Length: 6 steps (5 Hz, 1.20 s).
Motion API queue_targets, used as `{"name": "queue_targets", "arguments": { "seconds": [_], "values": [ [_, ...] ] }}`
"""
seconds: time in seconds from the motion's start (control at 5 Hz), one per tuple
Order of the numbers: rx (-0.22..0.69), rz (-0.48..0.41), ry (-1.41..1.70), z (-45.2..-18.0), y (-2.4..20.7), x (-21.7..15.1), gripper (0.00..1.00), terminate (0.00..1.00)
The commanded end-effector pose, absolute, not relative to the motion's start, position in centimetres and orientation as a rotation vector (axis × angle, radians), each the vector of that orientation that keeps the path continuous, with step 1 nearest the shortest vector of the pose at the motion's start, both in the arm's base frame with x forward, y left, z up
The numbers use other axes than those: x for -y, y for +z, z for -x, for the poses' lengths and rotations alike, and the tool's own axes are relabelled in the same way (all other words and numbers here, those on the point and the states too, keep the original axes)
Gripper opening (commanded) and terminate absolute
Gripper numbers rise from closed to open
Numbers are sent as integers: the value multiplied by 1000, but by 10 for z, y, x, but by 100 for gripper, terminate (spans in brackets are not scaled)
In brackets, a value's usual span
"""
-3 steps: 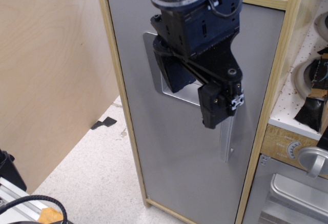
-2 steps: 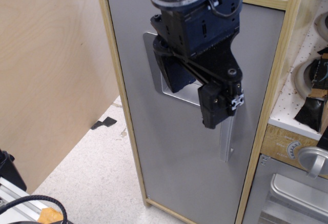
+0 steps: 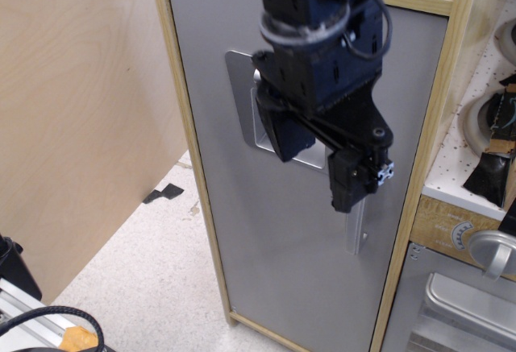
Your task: Open fridge
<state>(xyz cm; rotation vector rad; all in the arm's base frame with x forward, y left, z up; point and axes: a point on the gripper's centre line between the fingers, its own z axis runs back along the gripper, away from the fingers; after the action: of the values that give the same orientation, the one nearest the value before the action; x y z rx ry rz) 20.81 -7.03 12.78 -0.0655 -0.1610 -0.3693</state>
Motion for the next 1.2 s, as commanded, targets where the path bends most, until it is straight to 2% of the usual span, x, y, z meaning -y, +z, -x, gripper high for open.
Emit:
{"name": "queue_targets", "arguments": {
  "seconds": [0.0,0.2,0.6,1.0],
  "values": [
    [223,102,-185,-243,94,66,100,0],
    [318,94,-189,-265,67,60,100,0],
    [422,125,-164,-298,32,50,100,0],
    [460,148,-53,-321,22,44,100,0]
  ]
}}
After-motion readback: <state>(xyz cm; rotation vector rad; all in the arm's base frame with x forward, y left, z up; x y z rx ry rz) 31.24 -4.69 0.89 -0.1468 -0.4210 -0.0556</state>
